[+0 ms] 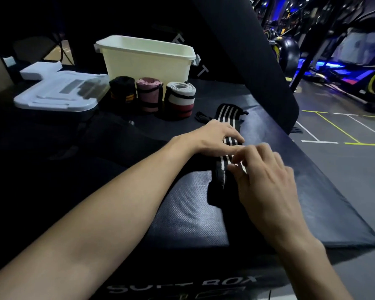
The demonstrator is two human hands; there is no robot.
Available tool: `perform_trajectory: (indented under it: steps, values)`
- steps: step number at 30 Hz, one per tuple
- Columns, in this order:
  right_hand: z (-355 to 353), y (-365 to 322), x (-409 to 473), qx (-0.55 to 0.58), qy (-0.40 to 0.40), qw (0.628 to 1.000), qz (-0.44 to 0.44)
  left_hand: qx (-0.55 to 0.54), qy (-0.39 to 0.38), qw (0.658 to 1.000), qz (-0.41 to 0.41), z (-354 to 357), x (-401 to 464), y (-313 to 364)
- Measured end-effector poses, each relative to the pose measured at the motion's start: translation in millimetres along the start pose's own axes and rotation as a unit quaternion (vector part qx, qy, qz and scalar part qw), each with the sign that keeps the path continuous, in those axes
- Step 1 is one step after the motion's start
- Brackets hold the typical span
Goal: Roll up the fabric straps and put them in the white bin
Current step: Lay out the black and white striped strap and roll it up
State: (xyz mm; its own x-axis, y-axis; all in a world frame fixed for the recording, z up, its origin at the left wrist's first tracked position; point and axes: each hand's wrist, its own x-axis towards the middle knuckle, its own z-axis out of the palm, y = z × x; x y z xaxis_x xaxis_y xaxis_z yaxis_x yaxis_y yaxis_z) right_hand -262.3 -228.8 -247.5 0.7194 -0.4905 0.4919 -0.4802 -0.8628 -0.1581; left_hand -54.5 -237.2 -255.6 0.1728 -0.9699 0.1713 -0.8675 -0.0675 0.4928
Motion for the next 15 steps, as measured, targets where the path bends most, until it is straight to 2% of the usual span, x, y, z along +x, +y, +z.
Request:
perform_trajectory:
  steps: [3,6,11,15]
  values:
    - [6,1,-4,0.014,0.094,0.995,-0.033,0.036,-0.014,0.999,0.003,-2,-3,2]
    - [9,6,-11,0.038,0.130,0.987,-0.081,0.045,-0.013,0.999,-0.005,0,-3,3]
    - [7,16,-22,0.078,0.059,0.989,-0.111,0.059,0.016,0.998,-0.022,1,0,1]
    - [7,29,-23,0.089,0.002,0.991,-0.098,0.071,0.034,0.995,-0.057,1,0,2]
